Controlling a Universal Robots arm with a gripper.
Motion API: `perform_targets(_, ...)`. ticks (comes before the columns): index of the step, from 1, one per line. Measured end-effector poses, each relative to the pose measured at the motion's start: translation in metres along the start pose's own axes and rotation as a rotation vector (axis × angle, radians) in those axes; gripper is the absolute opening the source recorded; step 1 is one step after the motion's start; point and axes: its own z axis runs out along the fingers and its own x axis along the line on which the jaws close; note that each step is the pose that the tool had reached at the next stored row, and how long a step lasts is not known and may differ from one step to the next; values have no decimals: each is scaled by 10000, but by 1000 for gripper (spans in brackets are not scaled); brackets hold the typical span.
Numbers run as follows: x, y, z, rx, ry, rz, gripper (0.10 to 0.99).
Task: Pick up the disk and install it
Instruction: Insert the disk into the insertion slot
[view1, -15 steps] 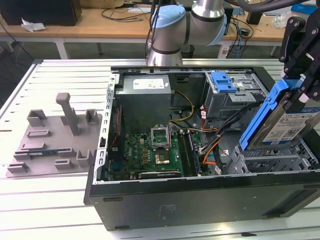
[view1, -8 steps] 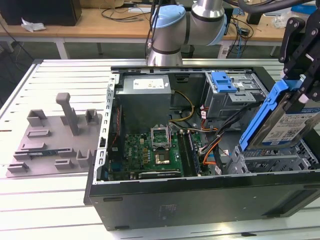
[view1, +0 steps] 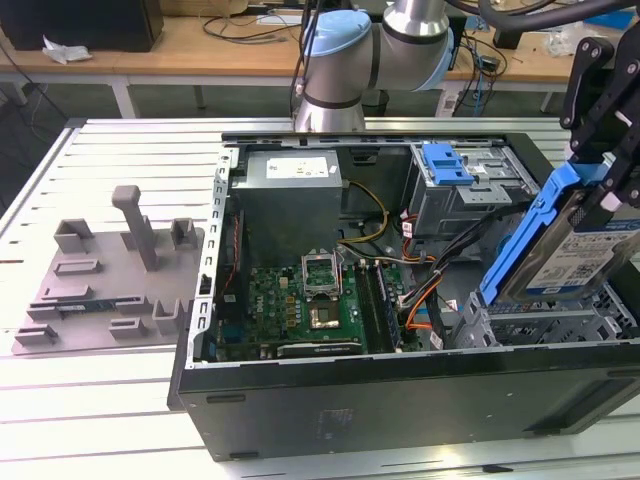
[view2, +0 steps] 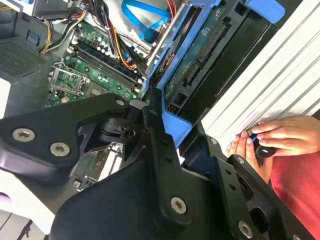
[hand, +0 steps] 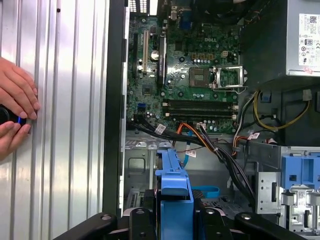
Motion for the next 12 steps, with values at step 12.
perform_targets(12,21,-7,4,-1,0,-1,369)
